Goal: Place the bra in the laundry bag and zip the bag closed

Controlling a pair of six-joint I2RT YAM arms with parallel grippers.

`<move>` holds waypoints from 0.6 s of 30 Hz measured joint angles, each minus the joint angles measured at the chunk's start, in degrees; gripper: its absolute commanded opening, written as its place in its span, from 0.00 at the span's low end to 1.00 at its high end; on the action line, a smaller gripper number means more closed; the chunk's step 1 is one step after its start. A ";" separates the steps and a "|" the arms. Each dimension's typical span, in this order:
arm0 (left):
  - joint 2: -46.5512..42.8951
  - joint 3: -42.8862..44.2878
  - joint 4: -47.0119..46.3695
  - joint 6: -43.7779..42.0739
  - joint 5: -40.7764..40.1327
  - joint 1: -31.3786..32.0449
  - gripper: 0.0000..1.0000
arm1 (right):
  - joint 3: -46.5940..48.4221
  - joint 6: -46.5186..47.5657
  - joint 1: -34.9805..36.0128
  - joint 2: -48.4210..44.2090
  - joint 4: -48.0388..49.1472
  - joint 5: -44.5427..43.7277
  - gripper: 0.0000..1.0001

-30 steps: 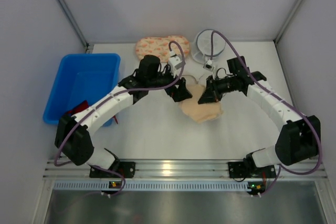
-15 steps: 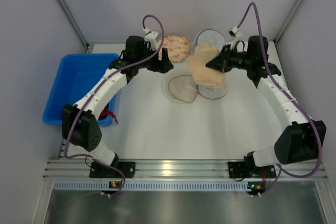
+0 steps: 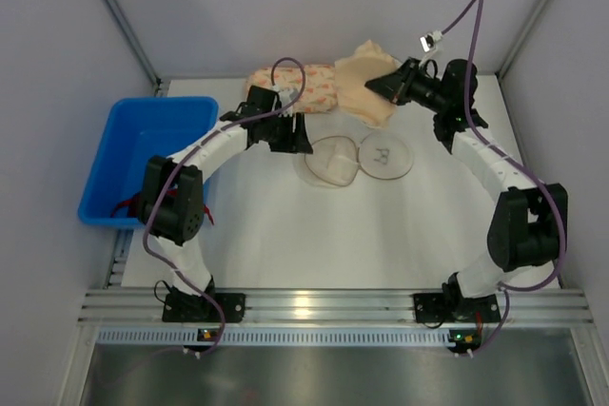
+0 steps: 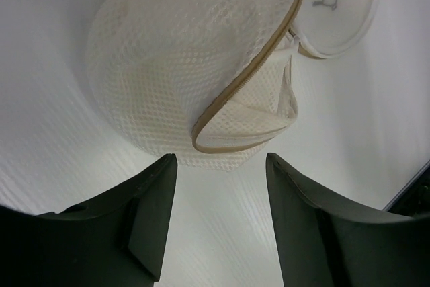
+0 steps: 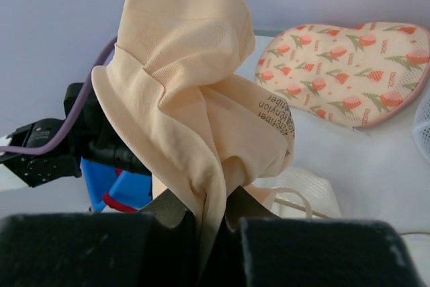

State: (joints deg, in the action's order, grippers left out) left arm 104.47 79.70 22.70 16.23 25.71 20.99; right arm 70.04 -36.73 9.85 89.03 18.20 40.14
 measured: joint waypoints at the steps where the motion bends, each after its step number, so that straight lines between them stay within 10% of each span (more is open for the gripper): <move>1: 0.87 -0.02 0.11 0.02 0.42 0.00 0.60 | -0.02 -0.74 0.26 1.11 1.25 0.02 0.00; 8: 6.47 0.09 0.31 -1.62 0.85 0.07 0.48 | -1.60 -3.26 1.29 5.31 7.15 0.57 0.00; 13: 10.51 1.53 0.52 -0.63 2.60 0.15 0.03 | -6.91 -5.57 1.77 5.33 15.21 1.27 0.00; 18: 11.85 1.92 0.04 4.24 11.19 -0.44 0.00 | -11.91 -8.11 2.89 6.19 24.41 0.81 0.00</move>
State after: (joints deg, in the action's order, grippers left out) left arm 116.31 81.62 22.74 20.47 36.91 20.56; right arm 58.13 -44.84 12.73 95.22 42.61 40.95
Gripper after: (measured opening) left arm 0.023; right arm 0.053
